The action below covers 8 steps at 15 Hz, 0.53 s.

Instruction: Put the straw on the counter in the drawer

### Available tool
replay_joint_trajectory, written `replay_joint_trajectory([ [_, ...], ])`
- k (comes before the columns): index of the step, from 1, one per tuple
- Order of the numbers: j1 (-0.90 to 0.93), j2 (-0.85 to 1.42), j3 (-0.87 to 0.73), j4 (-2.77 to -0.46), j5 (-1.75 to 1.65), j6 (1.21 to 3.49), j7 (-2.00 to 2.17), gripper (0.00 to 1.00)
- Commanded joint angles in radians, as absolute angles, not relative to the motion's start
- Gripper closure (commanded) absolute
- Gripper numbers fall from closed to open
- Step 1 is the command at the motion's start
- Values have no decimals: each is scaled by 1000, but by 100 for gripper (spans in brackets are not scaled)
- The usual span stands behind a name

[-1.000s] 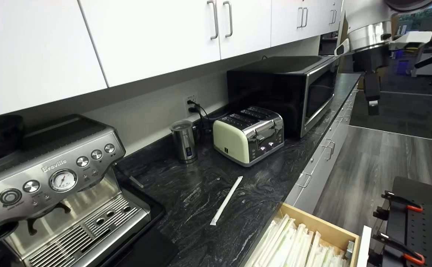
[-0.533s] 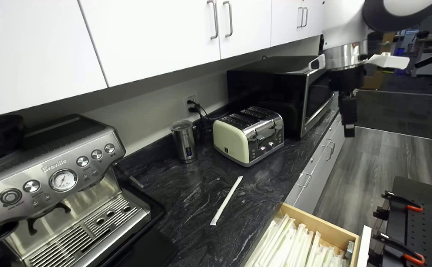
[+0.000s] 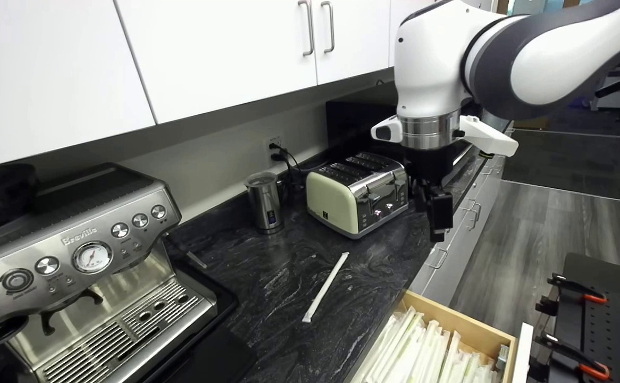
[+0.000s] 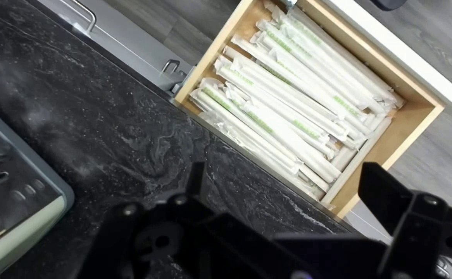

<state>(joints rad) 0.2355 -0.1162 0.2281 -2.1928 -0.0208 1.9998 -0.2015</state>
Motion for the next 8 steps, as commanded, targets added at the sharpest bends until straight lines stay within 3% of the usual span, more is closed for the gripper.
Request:
replay_joint_trajectory([
  [1,238,-107,227,-2190,-21,1997,-200,0],
  [6,235,-119,222,-2193,-21,1997,-200,0],
  [8,244,-26,239,-2096,-120,1950,-277,0],
])
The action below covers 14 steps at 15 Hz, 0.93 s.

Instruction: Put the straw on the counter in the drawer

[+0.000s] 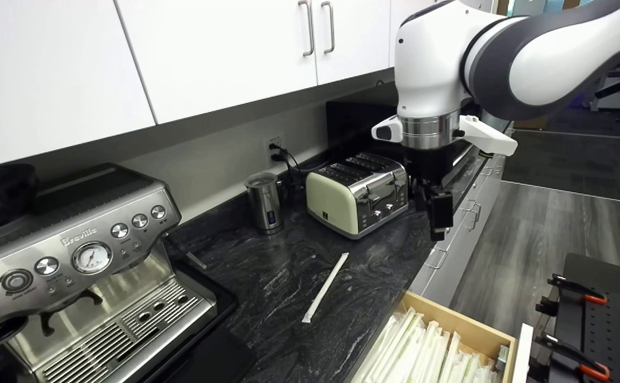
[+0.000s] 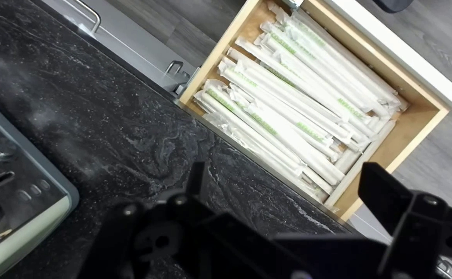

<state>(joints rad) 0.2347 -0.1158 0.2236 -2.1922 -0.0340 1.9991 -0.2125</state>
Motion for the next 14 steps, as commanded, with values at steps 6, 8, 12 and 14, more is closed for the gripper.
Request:
replay_joint_trajectory([
  [6,260,228,260,-1806,-269,1936,-511,0],
  [8,255,315,259,-1704,-293,1939,-631,0],
  [12,236,443,251,-1610,-334,2018,-876,0],
  [14,224,488,247,-1618,-351,2080,-988,0],
])
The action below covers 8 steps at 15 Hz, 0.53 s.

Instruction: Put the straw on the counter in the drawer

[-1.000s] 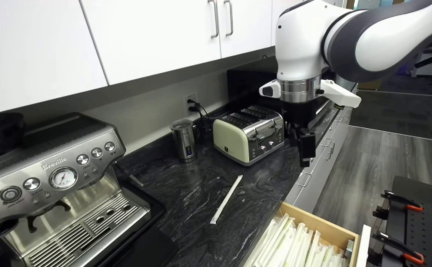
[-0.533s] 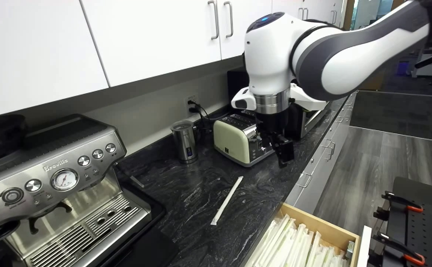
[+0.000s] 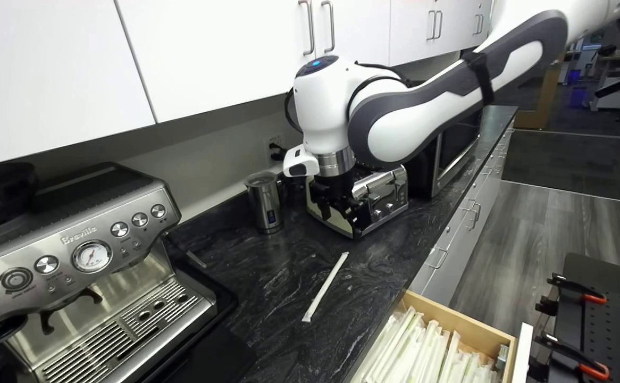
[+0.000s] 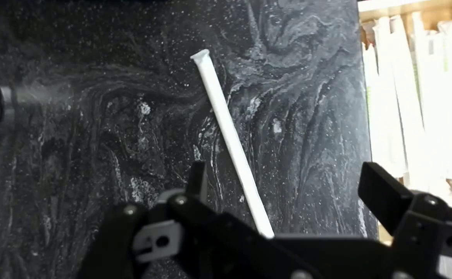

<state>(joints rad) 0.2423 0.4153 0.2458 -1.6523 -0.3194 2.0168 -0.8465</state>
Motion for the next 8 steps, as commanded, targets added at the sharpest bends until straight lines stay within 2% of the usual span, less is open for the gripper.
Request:
replay_joint_trajectory([
  [1,219,509,248,-1620,-353,2106,-1044,0],
  [8,239,532,236,-1634,-349,2093,-1120,0],
])
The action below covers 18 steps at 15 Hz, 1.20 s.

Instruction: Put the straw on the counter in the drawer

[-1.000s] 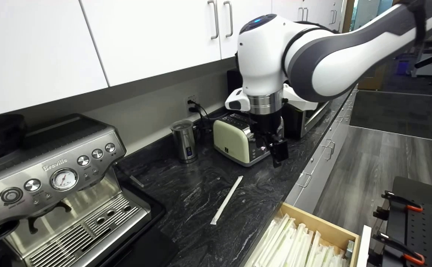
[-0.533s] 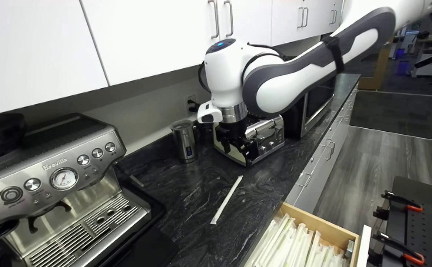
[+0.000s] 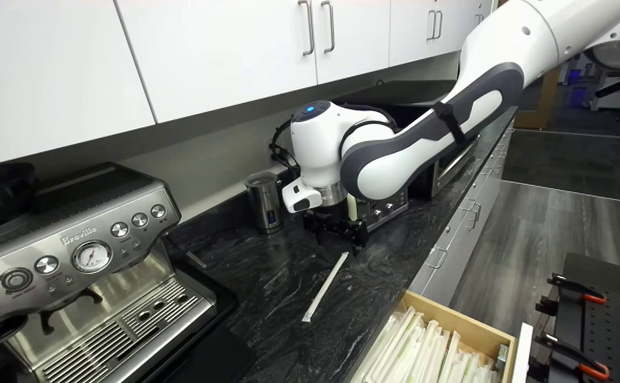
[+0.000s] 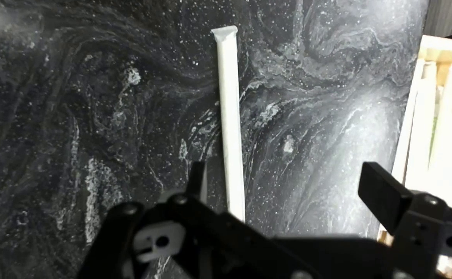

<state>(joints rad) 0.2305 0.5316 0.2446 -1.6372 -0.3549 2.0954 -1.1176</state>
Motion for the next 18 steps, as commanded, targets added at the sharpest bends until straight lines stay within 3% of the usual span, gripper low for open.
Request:
replay_joint_trajectory([
  [1,244,544,228,-1620,-350,2085,-1095,0],
  [13,199,684,227,-1637,-308,2343,-1094,0],
  [14,197,689,228,-1639,-307,2354,-1095,25],
  [15,195,693,228,-1641,-305,2361,-1094,26],
  [18,190,698,231,-1645,-295,2371,-1095,48],
])
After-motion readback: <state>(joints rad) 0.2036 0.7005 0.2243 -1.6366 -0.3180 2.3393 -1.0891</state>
